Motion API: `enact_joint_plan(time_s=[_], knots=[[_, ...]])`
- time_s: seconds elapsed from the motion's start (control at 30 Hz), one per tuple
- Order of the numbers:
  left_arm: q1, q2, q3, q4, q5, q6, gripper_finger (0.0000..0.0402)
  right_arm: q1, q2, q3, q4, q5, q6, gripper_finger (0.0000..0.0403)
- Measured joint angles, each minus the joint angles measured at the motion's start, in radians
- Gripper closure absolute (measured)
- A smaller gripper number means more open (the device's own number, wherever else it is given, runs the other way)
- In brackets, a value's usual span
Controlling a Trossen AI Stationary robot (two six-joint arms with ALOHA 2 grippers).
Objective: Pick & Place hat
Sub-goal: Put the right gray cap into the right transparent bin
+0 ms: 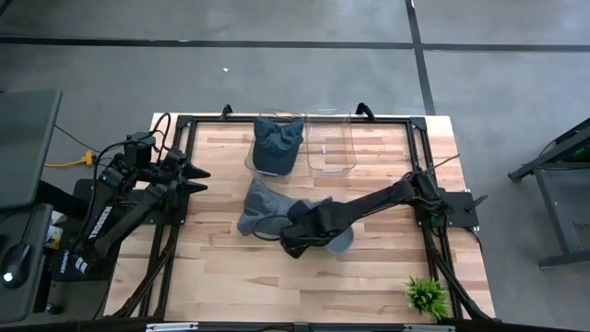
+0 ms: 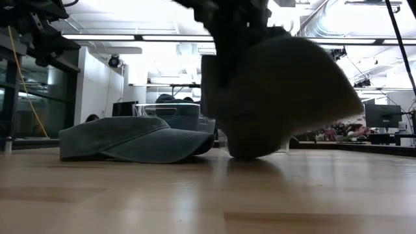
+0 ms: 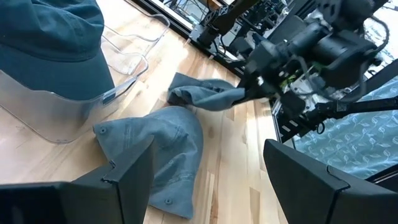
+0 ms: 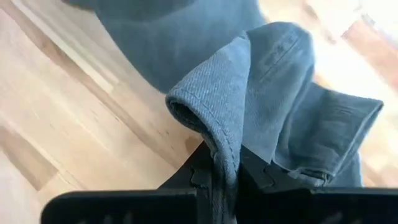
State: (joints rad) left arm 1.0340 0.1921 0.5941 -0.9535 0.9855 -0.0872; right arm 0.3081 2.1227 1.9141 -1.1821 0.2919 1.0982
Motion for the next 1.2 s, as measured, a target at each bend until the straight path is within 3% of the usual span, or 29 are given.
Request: enact_joint_plan(time_s=[0.27, 0.77, 1.2], knots=[[0.0, 0.0, 0.0, -0.012, 0.001, 0.001, 0.0129, 0.003, 0.0, 0.075, -0.032, 0.044, -0.002, 0.0379], [0.0, 0.0, 0.0, -0.018, 0.001, 0.003, 0.0129, 0.011, -0.022, 0.083, -0.012, 0.042, 0.021, 0.038], [0.0, 0.0, 0.0, -0.022, 0.042, 0.0, 0.0129, 0.047, -0.201, 0.083, 0.037, 0.302, 0.002, 0.038]])
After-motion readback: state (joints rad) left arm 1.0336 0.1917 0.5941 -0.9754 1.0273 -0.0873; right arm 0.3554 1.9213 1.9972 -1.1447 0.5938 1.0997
